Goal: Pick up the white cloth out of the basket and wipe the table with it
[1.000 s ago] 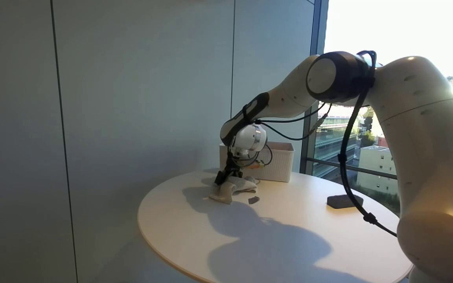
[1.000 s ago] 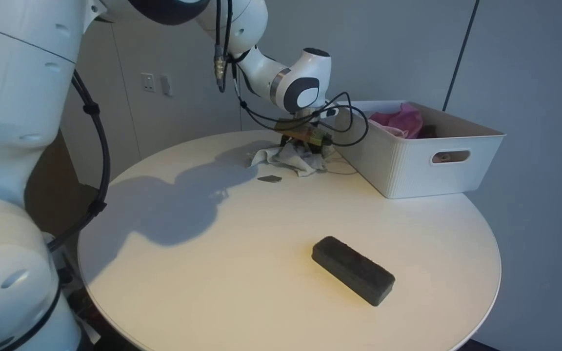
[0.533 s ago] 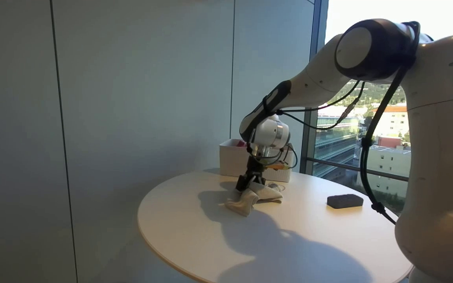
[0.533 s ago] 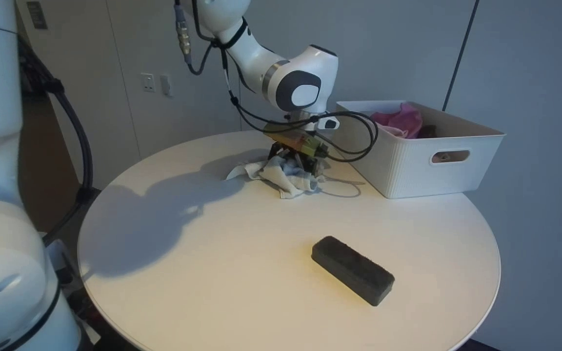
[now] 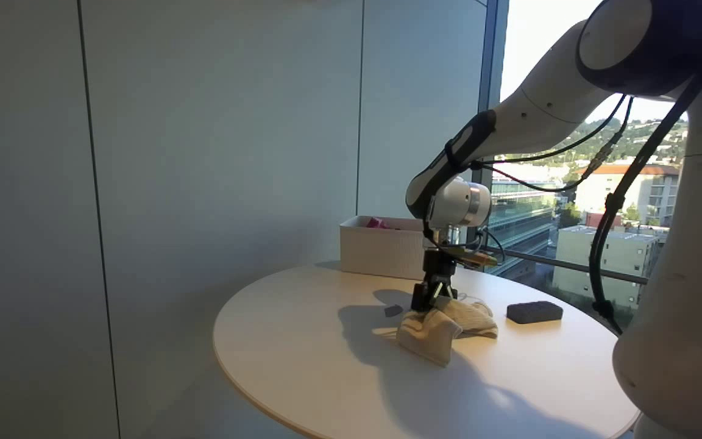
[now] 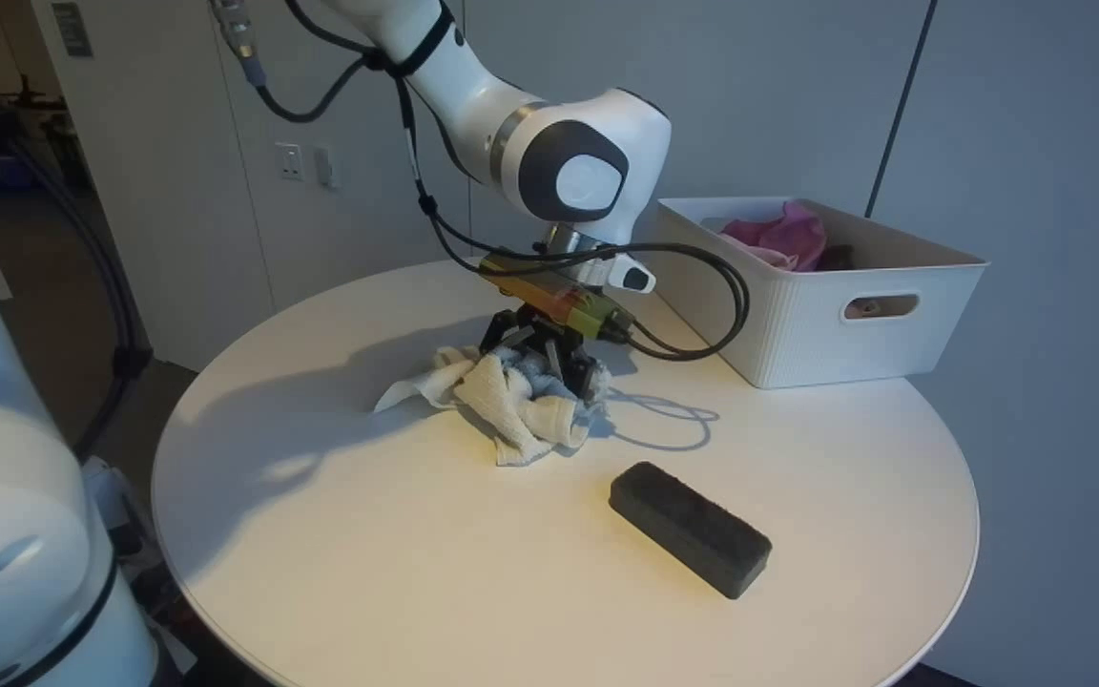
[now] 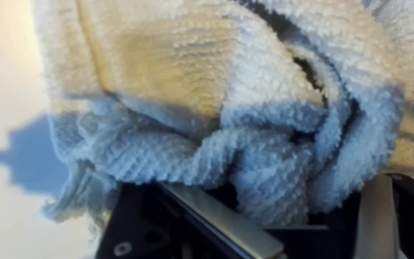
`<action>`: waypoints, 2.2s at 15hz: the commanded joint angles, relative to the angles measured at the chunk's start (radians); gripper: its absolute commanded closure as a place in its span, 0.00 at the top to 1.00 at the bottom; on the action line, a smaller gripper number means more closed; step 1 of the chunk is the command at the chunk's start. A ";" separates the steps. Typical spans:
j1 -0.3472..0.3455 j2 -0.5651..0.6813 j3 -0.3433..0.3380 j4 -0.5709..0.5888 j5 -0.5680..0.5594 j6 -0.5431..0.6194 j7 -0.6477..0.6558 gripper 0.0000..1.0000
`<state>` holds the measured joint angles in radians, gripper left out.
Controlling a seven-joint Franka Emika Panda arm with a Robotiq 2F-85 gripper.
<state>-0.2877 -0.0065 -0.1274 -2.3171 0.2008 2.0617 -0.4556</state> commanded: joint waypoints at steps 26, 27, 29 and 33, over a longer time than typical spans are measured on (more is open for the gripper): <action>0.097 0.087 -0.057 0.528 -0.325 0.693 0.357 0.13; 0.091 0.118 -0.068 0.587 -0.341 0.681 0.408 0.13; 0.088 0.185 -0.100 0.698 -0.401 0.672 0.532 0.13; 0.125 0.346 -0.211 0.902 -0.586 0.636 0.827 0.13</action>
<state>-0.1961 0.1941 -0.2613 -1.6127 -0.2706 2.7386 0.1745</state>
